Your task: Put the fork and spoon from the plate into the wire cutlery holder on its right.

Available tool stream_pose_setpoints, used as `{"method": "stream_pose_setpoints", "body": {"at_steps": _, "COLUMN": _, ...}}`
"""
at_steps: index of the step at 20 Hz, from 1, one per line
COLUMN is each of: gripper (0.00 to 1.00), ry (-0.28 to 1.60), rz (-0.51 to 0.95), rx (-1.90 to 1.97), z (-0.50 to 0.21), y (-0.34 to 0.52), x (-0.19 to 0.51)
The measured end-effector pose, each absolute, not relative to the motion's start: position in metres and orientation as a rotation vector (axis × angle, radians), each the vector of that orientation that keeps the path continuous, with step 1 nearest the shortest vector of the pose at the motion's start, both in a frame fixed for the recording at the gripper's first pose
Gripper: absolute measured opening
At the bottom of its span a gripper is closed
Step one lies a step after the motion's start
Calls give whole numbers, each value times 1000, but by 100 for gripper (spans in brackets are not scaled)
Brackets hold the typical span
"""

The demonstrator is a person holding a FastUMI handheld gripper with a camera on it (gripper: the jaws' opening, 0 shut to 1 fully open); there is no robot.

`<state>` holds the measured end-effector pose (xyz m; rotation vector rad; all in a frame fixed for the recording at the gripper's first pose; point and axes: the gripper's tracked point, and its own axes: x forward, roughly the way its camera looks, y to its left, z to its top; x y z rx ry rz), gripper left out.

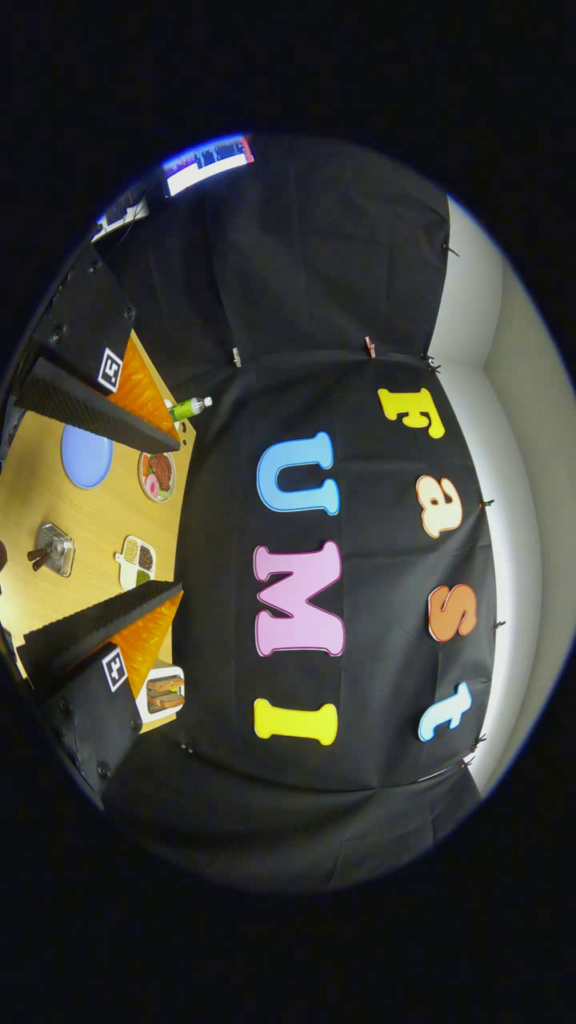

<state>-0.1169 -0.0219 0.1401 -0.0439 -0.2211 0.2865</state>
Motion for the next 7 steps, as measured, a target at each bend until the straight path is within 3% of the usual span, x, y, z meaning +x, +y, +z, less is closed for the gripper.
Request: {"method": "stream_pose_setpoints", "body": {"at_steps": 7, "gripper": 99, "ry": -178, "rz": 183, "rx": -42, "z": 117, "y": -37, "x": -104}}
